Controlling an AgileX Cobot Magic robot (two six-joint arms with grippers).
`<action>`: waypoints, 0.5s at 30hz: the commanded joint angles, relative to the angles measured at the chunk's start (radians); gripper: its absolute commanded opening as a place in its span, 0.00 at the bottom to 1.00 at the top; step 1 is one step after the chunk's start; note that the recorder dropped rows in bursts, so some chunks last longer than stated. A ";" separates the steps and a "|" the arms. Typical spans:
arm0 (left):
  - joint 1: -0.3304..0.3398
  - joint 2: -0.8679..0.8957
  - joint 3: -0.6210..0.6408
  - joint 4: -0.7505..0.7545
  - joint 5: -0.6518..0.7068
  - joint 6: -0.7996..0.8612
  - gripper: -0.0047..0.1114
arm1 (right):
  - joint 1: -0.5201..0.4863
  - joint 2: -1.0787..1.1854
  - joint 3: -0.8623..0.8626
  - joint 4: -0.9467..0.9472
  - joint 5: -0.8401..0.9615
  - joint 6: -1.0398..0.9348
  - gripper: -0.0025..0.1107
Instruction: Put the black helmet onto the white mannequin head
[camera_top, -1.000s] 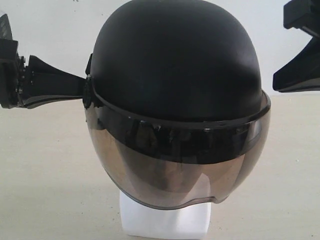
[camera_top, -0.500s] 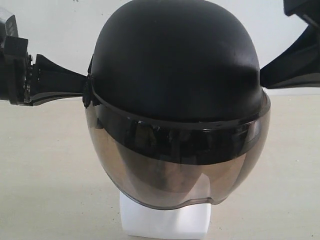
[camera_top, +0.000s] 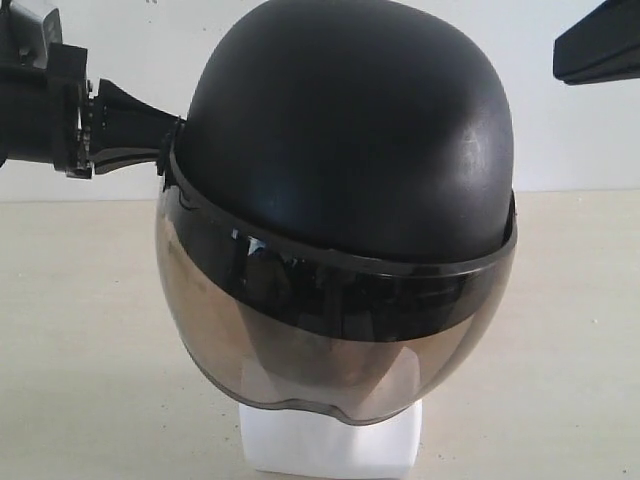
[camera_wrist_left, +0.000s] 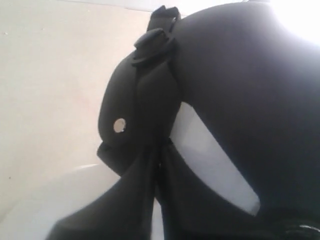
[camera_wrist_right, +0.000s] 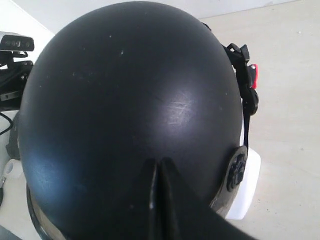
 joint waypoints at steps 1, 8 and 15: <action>-0.008 0.027 -0.012 -0.007 -0.006 -0.006 0.08 | 0.001 -0.005 -0.009 -0.018 0.003 0.000 0.02; -0.008 0.058 -0.012 -0.007 -0.026 -0.006 0.08 | 0.001 -0.005 -0.009 -0.023 0.003 0.013 0.02; -0.008 0.064 -0.010 -0.007 -0.026 -0.006 0.08 | 0.001 -0.005 -0.007 -0.025 -0.012 0.011 0.02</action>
